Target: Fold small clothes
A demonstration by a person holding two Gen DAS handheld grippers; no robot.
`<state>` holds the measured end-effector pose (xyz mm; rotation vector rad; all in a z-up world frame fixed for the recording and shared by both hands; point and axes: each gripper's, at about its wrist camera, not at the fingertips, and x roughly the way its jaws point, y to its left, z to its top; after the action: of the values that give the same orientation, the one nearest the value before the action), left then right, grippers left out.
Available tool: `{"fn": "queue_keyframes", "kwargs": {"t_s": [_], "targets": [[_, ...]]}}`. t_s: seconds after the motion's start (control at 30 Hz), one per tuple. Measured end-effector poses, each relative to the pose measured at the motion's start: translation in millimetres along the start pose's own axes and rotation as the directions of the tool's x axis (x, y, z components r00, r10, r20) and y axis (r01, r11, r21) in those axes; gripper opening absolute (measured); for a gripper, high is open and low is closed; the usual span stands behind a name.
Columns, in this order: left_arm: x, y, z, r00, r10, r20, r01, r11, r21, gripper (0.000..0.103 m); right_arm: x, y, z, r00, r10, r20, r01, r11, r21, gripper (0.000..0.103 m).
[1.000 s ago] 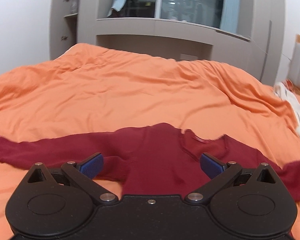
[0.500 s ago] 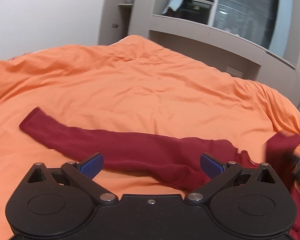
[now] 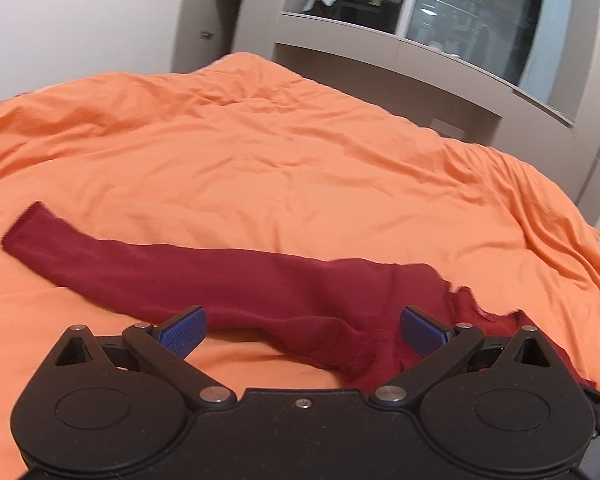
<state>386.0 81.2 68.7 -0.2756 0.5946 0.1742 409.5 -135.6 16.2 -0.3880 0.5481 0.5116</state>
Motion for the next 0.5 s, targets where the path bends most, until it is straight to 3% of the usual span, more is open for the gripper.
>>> {"fn": "queue_keyframes", "kwargs": {"t_s": [0.07, 0.17, 0.33, 0.5], "targets": [[6.8, -10.7, -3.0, 1.0, -0.029, -0.007, 0.029, 0.999, 0.024, 0.102, -17.9, -15.5, -6.7, 1.0, -0.006, 0.015, 0.006, 1.0, 0.03, 0.082], [21.5, -31.2, -11.0, 0.999, -0.049, -0.024, 0.05, 0.995, 0.089, 0.102, -43.6, -45.6, -24.6, 0.997, -0.064, 0.031, 0.061, 0.992, 0.108, 0.089], [55.7, -60.7, -32.7, 0.996, 0.005, -0.093, 0.015, 0.978, 0.208, 0.102, -59.9, -113.1, -61.5, 0.981, -0.194, -0.012, 0.186, 0.919, 0.348, 0.092], [73.4, -66.7, -43.3, 0.986, 0.089, -0.14, -0.049, 0.963, 0.265, 0.102, -57.6, -172.2, -87.5, 0.956, -0.286, -0.057, 0.279, 0.837, 0.472, 0.092]]}}
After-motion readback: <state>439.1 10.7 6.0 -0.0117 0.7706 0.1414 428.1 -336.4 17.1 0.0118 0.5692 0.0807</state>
